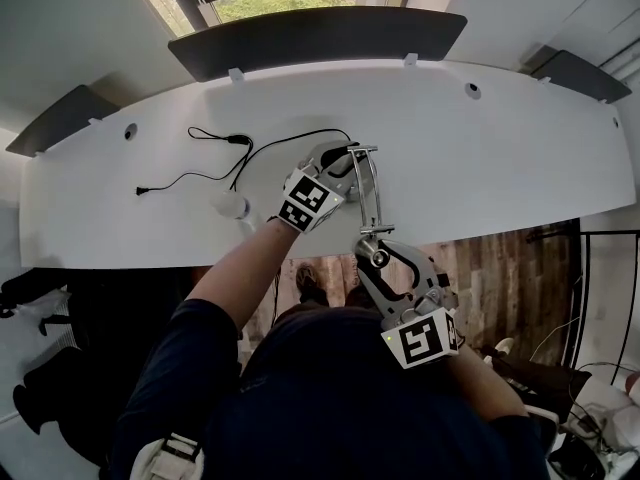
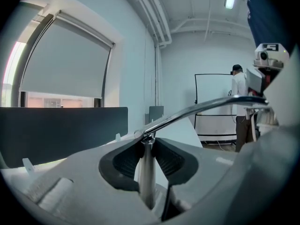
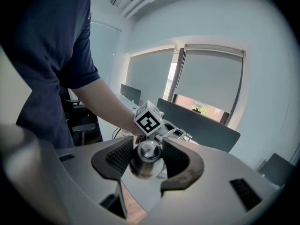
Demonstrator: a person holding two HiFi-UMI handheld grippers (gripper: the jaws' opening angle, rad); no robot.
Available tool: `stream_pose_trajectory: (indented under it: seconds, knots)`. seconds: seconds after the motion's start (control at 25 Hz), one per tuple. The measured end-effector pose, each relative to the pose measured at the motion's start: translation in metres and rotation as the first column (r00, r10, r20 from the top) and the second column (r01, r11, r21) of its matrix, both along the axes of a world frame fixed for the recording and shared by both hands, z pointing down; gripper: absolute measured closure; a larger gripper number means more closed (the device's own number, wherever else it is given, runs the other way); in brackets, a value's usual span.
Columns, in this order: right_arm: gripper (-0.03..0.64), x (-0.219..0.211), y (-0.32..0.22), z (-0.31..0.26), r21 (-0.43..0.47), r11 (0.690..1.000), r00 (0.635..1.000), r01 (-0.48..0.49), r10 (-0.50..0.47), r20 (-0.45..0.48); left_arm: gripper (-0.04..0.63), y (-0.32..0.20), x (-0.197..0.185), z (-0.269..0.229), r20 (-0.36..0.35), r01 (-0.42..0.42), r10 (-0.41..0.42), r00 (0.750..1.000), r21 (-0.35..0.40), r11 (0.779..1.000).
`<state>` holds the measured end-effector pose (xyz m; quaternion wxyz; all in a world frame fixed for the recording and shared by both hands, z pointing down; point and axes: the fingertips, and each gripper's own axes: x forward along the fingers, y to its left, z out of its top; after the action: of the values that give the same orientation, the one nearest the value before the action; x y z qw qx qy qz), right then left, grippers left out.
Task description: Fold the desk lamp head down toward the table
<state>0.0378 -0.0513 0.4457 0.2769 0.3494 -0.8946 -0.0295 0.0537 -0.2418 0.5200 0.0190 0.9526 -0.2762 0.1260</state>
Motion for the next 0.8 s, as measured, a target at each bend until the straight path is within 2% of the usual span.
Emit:
stream_pose_trajectory:
  seconds: [0.28, 0.8]
  knots:
    - [0.414, -0.004, 0.004, 0.043, -0.067, 0.998, 0.998, 0.008, -0.011, -0.057, 0.491, 0.003, -0.001, 0.0, -0.003, -0.031, 0.031, 1.0, 0.009, 0.999]
    - [0.4, -0.011, -0.002, 0.086, -0.083, 0.996, 0.988, 0.036, -0.048, -0.148, 0.491, 0.007, -0.004, 0.002, -0.031, -0.164, 0.166, 0.986, 0.064, 0.984]
